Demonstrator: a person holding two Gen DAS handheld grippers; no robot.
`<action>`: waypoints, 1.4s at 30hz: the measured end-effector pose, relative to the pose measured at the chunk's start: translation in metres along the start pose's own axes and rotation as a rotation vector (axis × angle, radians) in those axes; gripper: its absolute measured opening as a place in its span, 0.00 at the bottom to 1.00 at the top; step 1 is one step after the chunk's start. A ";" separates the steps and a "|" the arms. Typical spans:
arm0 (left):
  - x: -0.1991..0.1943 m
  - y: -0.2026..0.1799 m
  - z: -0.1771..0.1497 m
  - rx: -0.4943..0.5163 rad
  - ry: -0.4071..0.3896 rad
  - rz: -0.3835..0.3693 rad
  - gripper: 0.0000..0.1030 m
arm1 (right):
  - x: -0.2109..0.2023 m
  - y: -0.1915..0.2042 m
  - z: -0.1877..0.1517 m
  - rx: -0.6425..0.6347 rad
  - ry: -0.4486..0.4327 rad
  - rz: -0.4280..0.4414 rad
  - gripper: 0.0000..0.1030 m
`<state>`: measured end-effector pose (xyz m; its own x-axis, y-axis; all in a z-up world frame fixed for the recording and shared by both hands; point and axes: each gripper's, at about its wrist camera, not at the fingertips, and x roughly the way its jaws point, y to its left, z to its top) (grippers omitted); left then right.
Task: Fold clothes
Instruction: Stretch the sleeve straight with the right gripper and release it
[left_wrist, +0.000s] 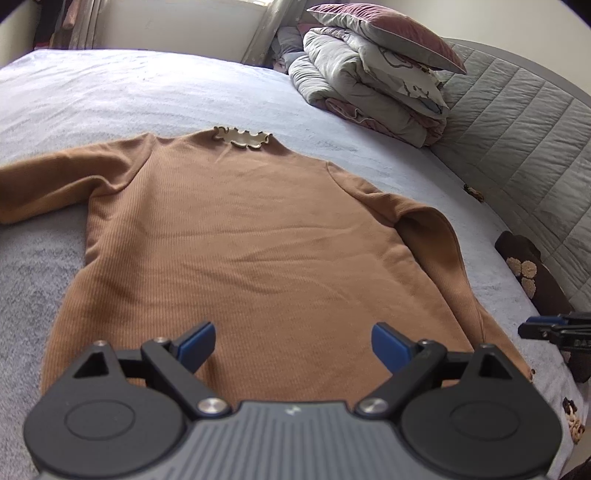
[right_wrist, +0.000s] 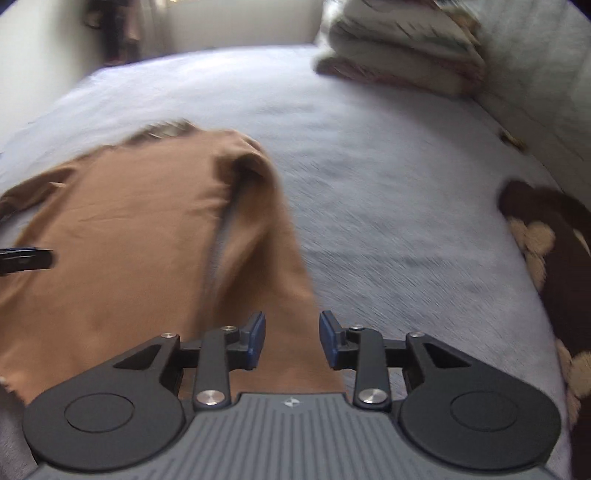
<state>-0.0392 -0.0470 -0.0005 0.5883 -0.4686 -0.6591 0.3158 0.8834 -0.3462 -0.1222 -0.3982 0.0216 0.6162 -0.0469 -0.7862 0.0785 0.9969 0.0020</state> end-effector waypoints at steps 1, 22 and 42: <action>0.001 0.001 0.000 -0.006 0.003 -0.001 0.90 | 0.007 -0.003 -0.001 0.010 0.025 -0.015 0.34; 0.013 0.012 0.003 0.013 -0.027 -0.013 0.90 | 0.040 -0.039 0.083 -0.308 0.061 -0.541 0.03; 0.027 -0.005 -0.013 0.238 -0.086 0.036 0.98 | 0.182 -0.133 0.159 -0.190 0.162 -0.659 0.07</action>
<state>-0.0347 -0.0641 -0.0253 0.6602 -0.4443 -0.6056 0.4540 0.8784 -0.1495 0.1040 -0.5489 -0.0240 0.3616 -0.6496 -0.6688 0.2478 0.7585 -0.6027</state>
